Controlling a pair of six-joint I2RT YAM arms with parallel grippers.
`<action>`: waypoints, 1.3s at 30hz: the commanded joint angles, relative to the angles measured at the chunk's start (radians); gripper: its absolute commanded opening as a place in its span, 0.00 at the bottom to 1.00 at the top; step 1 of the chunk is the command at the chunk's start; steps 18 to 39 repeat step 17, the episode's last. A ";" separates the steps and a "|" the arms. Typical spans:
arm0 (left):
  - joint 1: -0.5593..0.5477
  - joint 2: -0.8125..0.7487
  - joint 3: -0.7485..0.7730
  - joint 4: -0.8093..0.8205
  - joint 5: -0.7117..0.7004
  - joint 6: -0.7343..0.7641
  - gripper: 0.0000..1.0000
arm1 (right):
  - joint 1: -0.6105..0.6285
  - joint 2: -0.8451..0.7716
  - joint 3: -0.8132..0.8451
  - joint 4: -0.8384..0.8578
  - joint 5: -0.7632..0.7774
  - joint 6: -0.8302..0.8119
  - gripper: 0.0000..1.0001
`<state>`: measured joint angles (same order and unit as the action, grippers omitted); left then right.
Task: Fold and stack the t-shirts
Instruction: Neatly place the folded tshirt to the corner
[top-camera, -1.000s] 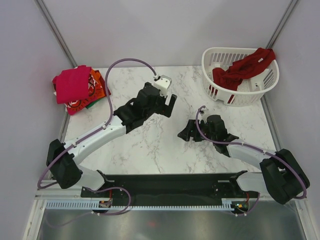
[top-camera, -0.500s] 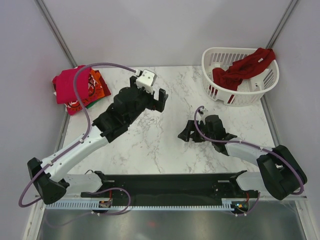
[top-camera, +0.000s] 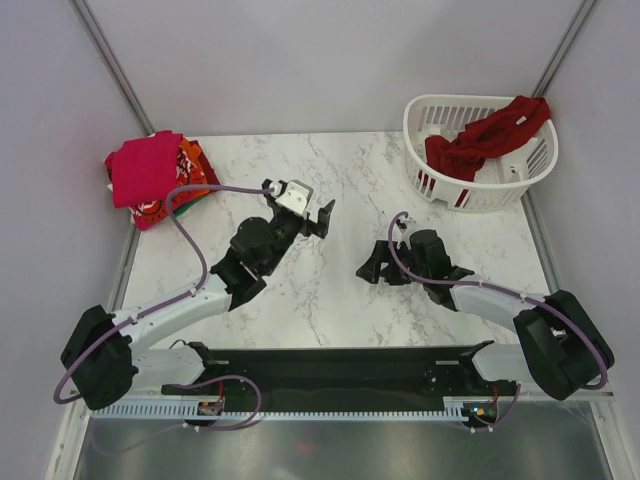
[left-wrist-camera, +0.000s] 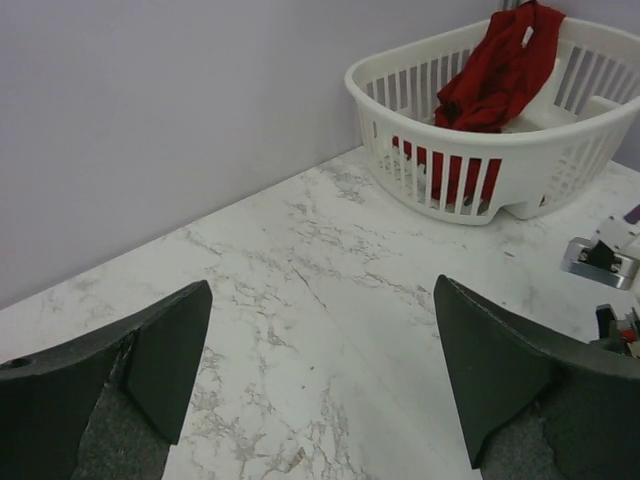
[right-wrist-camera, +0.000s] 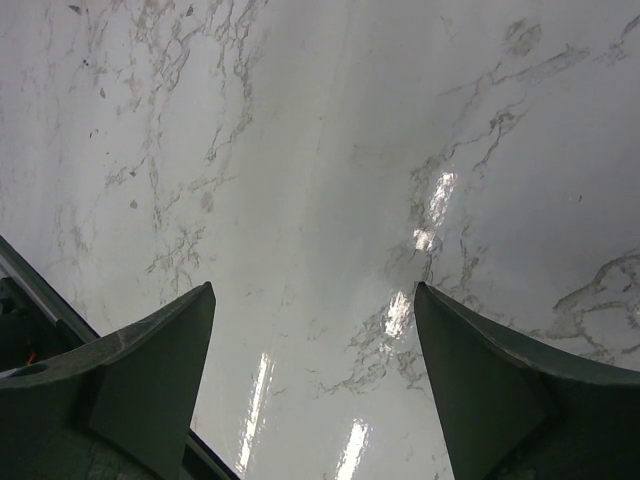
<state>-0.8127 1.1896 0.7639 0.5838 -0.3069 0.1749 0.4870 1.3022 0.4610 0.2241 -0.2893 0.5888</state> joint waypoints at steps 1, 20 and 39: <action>-0.003 -0.108 -0.009 0.161 0.139 -0.109 1.00 | 0.004 0.002 0.039 0.017 0.007 0.006 0.89; -0.031 -0.059 0.195 -0.263 0.037 0.196 1.00 | 0.002 -0.047 0.007 0.067 -0.042 0.000 0.91; -0.031 -0.059 0.195 -0.263 0.037 0.196 1.00 | 0.002 -0.047 0.007 0.067 -0.042 0.000 0.91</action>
